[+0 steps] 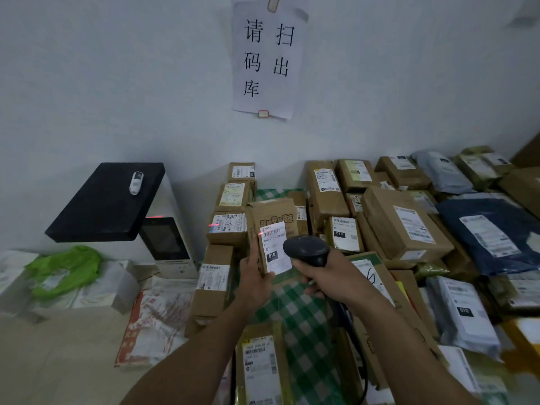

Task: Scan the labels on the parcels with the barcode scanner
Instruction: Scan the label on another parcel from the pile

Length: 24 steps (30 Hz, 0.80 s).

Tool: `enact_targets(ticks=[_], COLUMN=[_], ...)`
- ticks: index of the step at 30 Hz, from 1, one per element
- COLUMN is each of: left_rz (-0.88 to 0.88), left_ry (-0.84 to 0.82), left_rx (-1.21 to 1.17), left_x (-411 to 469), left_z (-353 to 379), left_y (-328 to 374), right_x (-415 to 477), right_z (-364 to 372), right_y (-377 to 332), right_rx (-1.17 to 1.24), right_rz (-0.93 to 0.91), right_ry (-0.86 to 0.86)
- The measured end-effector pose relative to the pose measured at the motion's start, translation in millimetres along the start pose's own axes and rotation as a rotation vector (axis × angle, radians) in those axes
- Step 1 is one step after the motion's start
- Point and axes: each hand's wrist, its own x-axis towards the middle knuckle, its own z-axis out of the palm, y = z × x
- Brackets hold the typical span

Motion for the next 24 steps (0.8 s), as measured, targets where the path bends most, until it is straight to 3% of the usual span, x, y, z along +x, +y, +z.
enact_targets(ticks=[17, 24], left_rz=[-0.014, -0.113], left_ry=[-0.01, -0.25], left_rx=[0.028, 0.127], left_x=[1, -13], left_z=[-3, -5], left_y=[-6, -19], right_x=[6, 12], right_z=[-2, -12], right_y=[1, 18], right_rx=[0.003, 0.015], right_rz=[0.011, 0.089], right_ry=[-0.025, 0.024])
